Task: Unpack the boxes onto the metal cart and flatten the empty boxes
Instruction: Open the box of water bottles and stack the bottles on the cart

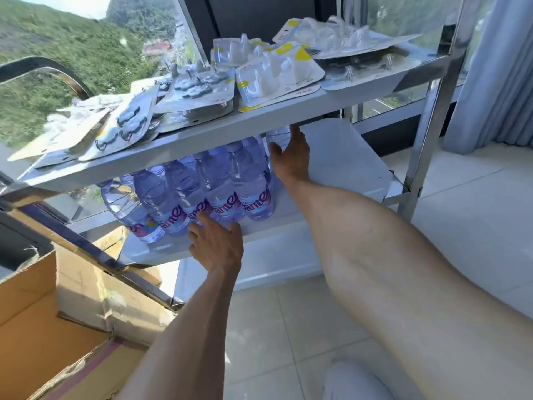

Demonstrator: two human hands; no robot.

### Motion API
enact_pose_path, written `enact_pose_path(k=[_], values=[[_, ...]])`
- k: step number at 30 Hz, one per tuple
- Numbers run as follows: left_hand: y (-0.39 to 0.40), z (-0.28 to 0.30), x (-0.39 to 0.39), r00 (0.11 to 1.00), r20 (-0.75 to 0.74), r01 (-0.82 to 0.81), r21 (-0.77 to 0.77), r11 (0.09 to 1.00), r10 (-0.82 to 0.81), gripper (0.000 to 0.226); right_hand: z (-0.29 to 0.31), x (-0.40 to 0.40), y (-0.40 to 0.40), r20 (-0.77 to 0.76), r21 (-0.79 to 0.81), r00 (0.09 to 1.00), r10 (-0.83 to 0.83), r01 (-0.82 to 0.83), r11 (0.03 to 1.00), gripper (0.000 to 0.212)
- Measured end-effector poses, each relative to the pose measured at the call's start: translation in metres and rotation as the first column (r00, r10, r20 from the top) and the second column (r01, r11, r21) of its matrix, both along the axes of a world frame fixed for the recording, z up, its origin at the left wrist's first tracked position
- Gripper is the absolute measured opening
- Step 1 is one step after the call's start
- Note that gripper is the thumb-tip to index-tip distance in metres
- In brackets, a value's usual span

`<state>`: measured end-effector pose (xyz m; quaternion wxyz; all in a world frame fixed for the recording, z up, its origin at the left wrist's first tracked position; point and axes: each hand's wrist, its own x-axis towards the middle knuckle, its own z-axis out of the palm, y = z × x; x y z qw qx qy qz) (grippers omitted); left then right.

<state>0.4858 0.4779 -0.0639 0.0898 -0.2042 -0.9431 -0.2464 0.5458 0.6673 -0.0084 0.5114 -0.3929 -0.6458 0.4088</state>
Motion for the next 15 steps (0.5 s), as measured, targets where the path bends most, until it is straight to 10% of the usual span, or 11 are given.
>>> enact_pose_path(k=[15], values=[[0.006, -0.044, -0.027, 0.992, -0.073, 0.117, 0.295, 0.948, -0.100, 0.073, -0.064, -0.035, 0.042, 0.172, -0.007, 0.984, -0.038, 0.040, 0.999, 0.077]])
